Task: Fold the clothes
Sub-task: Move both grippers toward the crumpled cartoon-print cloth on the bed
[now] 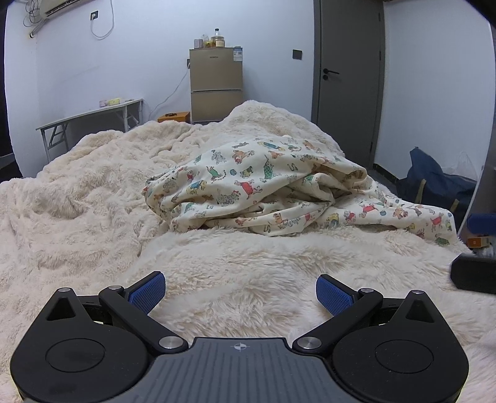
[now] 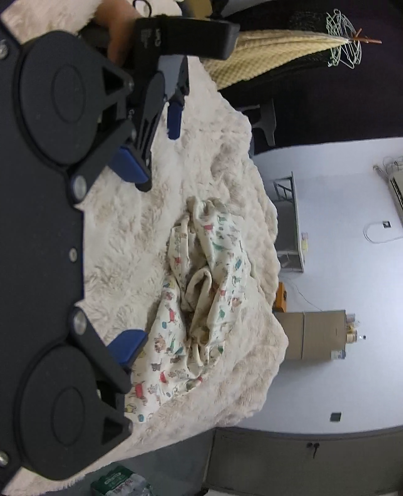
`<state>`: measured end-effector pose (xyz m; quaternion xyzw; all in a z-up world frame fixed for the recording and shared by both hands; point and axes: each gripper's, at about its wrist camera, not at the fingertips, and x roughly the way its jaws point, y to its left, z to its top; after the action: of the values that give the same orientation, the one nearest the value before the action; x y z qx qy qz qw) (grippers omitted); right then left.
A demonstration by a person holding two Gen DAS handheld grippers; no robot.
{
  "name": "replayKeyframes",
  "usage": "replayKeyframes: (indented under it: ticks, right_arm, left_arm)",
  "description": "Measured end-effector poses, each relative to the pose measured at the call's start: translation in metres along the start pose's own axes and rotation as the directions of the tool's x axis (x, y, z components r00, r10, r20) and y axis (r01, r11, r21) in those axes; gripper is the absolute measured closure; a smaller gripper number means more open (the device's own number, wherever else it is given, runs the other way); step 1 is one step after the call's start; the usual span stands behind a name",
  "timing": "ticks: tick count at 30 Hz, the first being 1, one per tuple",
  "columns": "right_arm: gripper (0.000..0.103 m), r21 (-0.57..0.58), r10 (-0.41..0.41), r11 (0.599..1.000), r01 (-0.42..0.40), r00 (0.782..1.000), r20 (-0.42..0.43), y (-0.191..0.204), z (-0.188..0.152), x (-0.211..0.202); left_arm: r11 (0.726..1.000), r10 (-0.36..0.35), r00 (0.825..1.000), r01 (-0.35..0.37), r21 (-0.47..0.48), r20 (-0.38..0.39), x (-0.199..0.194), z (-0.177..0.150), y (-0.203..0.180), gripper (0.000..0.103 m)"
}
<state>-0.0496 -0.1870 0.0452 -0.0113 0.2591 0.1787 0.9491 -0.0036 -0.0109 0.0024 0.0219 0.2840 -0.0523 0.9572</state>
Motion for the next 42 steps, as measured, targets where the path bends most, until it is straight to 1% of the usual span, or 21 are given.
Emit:
replayKeyframes:
  ticks: [1, 4, 8, 11, 29, 42]
  right_arm:
    - [0.000, 0.005, -0.013, 1.000, 0.013, 1.000, -0.019, 0.001, -0.003, 0.005]
    - [0.000, 0.066, 0.010, 0.998, -0.006, 0.998, -0.060, -0.009, -0.007, 0.013]
    - [0.000, 0.141, 0.009, 0.990, 0.000, 0.998, -0.062, -0.023, -0.009, 0.015]
    - [0.000, 0.158, 0.017, 0.987, -0.004, 0.996, -0.082, -0.025, -0.012, 0.018]
    - [0.000, 0.142, 0.009, 0.990, 0.004, 0.996, -0.093, -0.021, -0.012, 0.019]
    - [0.000, 0.132, 0.022, 0.991, -0.009, 0.995, -0.098, -0.019, -0.013, 0.021]
  left_arm:
    - [1.000, 0.000, 1.000, 0.000, -0.001, 0.000, 0.000, 0.000, 0.000, 0.000]
    - [1.000, -0.002, 1.000, 0.002, -0.001, -0.001, 0.000, 0.000, 0.000, 0.000]
    - [1.000, -0.003, 1.000, 0.003, -0.001, -0.003, 0.000, 0.001, 0.000, 0.000]
    - [1.000, -0.006, 1.000, 0.006, -0.003, -0.005, 0.000, 0.001, 0.001, 0.000]
    - [1.000, -0.009, 1.000, 0.009, -0.002, -0.008, 0.000, 0.000, 0.001, 0.000]
    - [1.000, -0.010, 1.000, 0.010, 0.002, -0.008, 0.001, -0.001, -0.001, 0.000]
